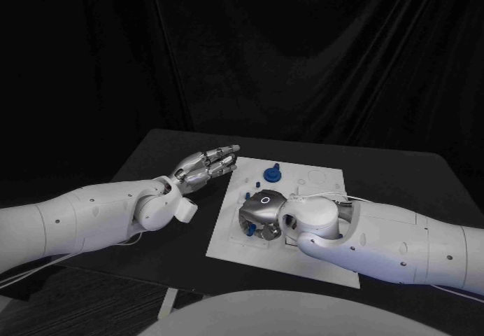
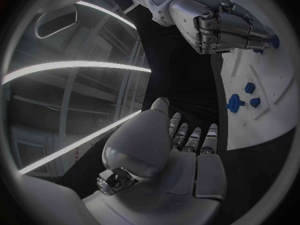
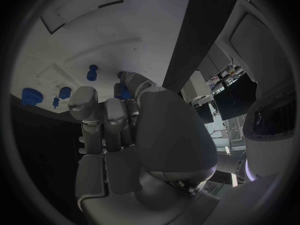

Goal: Assemble the parts on the task board

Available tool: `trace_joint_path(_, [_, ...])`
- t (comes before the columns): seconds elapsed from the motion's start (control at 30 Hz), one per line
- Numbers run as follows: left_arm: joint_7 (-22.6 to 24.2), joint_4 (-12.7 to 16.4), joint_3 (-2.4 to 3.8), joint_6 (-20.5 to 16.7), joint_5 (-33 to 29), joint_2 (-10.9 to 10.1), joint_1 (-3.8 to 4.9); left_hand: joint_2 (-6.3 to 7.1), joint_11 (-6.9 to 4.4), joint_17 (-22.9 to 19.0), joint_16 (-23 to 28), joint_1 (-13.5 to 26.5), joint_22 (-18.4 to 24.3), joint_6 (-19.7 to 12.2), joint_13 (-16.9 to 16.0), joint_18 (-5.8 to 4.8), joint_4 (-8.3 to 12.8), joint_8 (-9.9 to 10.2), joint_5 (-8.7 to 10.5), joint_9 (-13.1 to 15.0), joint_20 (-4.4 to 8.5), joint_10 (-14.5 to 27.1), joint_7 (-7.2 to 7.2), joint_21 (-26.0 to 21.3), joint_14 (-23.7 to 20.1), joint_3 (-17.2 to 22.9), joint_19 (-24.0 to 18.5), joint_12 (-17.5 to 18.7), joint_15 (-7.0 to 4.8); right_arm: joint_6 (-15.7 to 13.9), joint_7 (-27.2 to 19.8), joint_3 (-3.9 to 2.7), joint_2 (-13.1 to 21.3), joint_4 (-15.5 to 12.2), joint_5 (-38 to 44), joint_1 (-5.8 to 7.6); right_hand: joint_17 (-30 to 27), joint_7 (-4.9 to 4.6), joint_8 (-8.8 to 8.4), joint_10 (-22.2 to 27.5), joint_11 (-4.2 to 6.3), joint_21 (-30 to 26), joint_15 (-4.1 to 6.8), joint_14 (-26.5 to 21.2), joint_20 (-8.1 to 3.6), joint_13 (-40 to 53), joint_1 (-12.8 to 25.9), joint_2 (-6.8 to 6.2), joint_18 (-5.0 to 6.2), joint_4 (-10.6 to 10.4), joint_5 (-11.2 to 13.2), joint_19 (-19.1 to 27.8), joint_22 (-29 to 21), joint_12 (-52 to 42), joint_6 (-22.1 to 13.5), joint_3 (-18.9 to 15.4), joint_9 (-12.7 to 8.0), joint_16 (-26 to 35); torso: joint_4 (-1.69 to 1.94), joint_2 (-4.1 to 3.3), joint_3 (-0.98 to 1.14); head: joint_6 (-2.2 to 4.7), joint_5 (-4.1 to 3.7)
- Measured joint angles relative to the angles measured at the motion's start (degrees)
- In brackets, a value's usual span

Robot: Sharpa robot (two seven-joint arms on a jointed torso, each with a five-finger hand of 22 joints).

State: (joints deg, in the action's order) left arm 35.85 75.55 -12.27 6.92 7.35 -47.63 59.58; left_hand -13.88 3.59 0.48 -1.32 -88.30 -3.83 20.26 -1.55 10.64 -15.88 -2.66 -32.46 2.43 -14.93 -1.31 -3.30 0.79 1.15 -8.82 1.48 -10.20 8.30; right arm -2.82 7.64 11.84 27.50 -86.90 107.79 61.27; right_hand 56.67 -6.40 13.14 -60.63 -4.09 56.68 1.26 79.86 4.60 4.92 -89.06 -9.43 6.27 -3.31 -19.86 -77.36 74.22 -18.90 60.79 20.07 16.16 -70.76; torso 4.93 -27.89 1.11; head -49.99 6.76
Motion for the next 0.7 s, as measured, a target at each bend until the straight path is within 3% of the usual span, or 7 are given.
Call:
trace_joint_path(0.23, [-0.25, -0.09, -0.01, 0.20, 0.00, 0.10, -0.02, 0.00, 0.00, 0.00, 0.00, 0.00, 0.00, -0.50, 0.00, 0.00, 0.00, 0.00, 0.00, 0.00, 0.00, 0.00, -0.49, 0.00, 0.00, 0.00, 0.00, 0.00, 0.00, 0.33, 0.22, -0.01, -0.09, -0.04, 0.01, 0.00, -0.42, -0.44, -0.01, 0.00, 0.00, -0.63, -0.29, -0.31, 0.09, 0.00, 0.00, 0.00, 0.00, 0.00, 0.00, 0.54, 0.00, 0.00, -0.46, 0.00, 0.00, 0.00, 0.01, -0.01, 0.01, 0.00, -0.14])
trace_joint_path(0.3, [-0.31, -0.12, -0.01, 0.28, 0.00, 0.14, -0.03, 0.00, 0.00, 0.00, 0.00, 0.00, 0.00, -0.50, 0.00, 0.00, 0.00, 0.00, 0.00, 0.00, 0.00, 0.00, -0.49, 0.00, 0.00, 0.00, 0.00, 0.00, 0.00, 0.43, 0.26, -0.01, -0.14, -0.04, 0.01, 0.00, -0.76, -0.72, -1.34, -0.02, -0.04, -1.47, -0.58, -0.67, 0.47, 0.00, 0.00, 0.00, 0.01, 0.00, 0.01, 0.89, 0.00, 0.24, -0.76, 0.00, 0.02, 0.48, 0.01, -0.01, 0.01, 0.00, -0.14])
trace_joint_path(0.37, [-0.38, -0.15, -0.01, 0.36, 0.00, 0.17, -0.04, 0.00, 0.00, 0.00, 0.00, 0.00, 0.00, -0.50, 0.00, 0.00, 0.00, 0.00, 0.00, 0.00, 0.00, 0.00, -0.49, 0.00, 0.00, 0.00, 0.00, 0.00, 0.00, 0.58, 0.30, 0.00, -0.23, -0.03, 0.01, 0.00, -0.96, -1.48, -2.39, -0.39, -0.43, -1.99, -0.82, -1.83, 0.73, 0.00, 0.03, 0.03, 0.01, 0.00, 1.61, 1.58, 0.00, 0.32, -1.54, 0.00, -0.03, 0.88, 0.01, -0.01, 0.01, 0.00, -0.14])
trace_joint_path(0.43, [-0.44, -0.19, -0.01, 0.43, 0.00, 0.20, -0.04, 0.00, 0.00, 0.00, 0.00, 0.00, 0.00, -0.50, 0.00, 0.00, 0.00, 0.00, 0.00, 0.00, 0.00, 0.00, -0.49, 0.00, 0.00, 0.00, 0.00, 0.00, 0.00, 0.68, 0.31, 0.00, -0.31, 0.03, 0.01, 0.00, -0.97, -1.89, -3.99, -0.40, -0.45, -2.02, -0.80, -1.82, 0.72, 0.01, 0.03, 0.03, 0.01, 0.01, 2.00, 1.54, 0.00, 0.32, -4.72, 0.00, -0.39, 0.88, 0.01, -0.01, 0.01, 0.00, -0.09])
trace_joint_path(0.5, [-0.50, -0.24, -0.01, 0.52, 0.00, 0.22, -0.05, 0.00, -0.01, 0.00, 0.00, 0.00, 0.00, -0.50, 0.00, 0.00, 0.00, 0.00, 0.00, 0.00, 0.00, 0.01, -0.49, 0.00, 0.00, 0.00, 0.00, 0.00, 0.00, 0.74, 0.32, 0.00, -0.44, 0.12, 0.01, 0.00, -1.25, -1.08, -5.32, -0.40, -0.44, -2.44, -0.82, -1.85, 0.72, 0.06, 0.04, 0.03, 0.01, 0.01, 2.50, 1.53, 0.00, 0.32, -6.90, 0.00, -1.00, 0.88, 0.01, -0.01, 0.01, 0.00, -0.05])
trace_joint_path(0.57, [-0.57, -0.27, 0.00, 0.57, 0.00, 0.24, -0.05, 0.00, -0.17, 0.00, 0.00, 0.00, 0.00, -0.50, 0.00, 0.00, 0.00, 0.00, 0.00, 0.00, 0.00, 0.19, -0.49, 0.00, 0.00, 0.00, 0.00, 0.00, 0.00, 0.79, 0.32, -0.01, -0.58, 0.22, 0.01, 0.00, -1.25, -1.20, -5.33, -0.38, -0.43, -2.45, -1.11, -2.13, 0.97, 0.49, 0.30, 0.28, 0.00, 0.00, 4.16, 2.67, 0.00, 0.32, -7.78, 0.00, -1.17, 0.88, 0.01, -0.01, 0.01, 0.00, -0.05])
trace_joint_path(0.7, [-0.71, -0.31, 0.00, 0.68, 0.00, 0.25, -0.06, 0.00, -0.17, 0.00, 0.00, 0.00, 0.00, -0.50, 0.00, 0.00, 0.00, 0.00, 0.00, 0.00, 0.00, 0.18, -0.49, 0.00, 0.00, 0.00, 0.00, 0.00, 0.00, 0.90, 0.32, -0.01, -0.89, 0.51, 0.01, 0.00, -1.25, -0.02, -6.00, 0.77, -0.75, -3.12, -1.43, -2.45, 1.04, 2.48, 0.34, 0.32, 0.01, 0.00, 5.17, 2.65, 0.00, 0.32, -8.96, 0.01, -1.55, 0.88, 0.01, -0.02, 0.00, 0.00, -0.16])
